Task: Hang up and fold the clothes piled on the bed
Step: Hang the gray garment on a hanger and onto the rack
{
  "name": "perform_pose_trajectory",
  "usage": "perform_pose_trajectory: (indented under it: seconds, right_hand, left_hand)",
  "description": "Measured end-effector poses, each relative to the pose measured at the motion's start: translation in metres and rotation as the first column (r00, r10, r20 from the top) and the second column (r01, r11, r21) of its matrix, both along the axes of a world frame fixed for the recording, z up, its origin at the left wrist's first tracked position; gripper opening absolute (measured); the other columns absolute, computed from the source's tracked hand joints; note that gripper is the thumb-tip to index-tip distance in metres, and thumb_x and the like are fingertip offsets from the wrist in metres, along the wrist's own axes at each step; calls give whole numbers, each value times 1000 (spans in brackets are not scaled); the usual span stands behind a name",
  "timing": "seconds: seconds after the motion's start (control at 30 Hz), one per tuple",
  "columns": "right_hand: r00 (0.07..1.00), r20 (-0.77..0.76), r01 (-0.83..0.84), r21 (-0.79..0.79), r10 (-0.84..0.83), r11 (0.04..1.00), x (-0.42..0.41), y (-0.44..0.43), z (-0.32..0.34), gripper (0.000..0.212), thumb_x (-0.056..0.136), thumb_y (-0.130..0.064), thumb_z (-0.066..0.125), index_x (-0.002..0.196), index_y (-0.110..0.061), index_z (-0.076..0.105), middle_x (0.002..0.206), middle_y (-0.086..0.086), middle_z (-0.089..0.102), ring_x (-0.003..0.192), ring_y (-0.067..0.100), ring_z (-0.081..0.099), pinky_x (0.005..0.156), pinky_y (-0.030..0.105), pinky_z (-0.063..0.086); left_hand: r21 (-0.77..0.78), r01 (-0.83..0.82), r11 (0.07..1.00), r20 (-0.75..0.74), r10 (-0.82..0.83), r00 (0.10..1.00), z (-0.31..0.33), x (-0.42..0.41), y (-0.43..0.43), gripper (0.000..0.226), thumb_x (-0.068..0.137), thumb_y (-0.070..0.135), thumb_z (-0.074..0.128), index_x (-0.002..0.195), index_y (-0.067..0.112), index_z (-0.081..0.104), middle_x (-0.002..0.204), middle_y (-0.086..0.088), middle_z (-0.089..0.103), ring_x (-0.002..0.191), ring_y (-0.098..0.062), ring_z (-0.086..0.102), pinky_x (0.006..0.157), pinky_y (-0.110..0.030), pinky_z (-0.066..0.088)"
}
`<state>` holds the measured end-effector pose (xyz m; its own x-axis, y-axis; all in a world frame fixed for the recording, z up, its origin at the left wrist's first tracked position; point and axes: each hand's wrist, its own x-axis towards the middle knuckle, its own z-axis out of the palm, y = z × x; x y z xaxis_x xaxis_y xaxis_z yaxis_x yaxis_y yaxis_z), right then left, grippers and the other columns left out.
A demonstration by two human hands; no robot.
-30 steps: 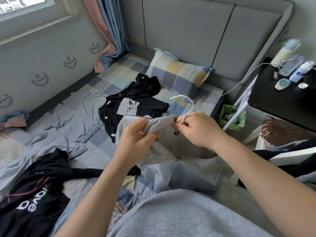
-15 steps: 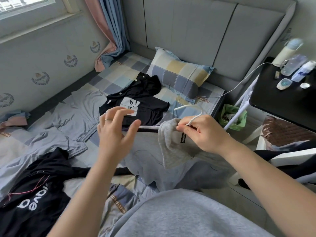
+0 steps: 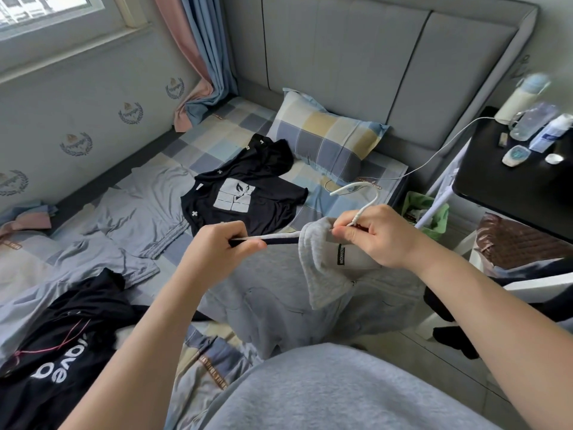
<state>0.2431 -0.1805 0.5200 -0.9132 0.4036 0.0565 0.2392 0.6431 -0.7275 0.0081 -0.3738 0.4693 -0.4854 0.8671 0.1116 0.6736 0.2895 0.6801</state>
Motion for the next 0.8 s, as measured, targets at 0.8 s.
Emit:
perform_pose_trajectory:
  seconds: [0.8]
  right_hand:
    - [985,-166,49,-42,-55,998,-19,-19,-9,12,95,-19,68,90,-13,77,63,-6,63,53,10,50,58,30,43]
  left_hand:
    - [104,204,973,-239,-174,955,18,52,29,33,95,47,59,88,14,60,76,8,54,71,-15,52,62,-39,46]
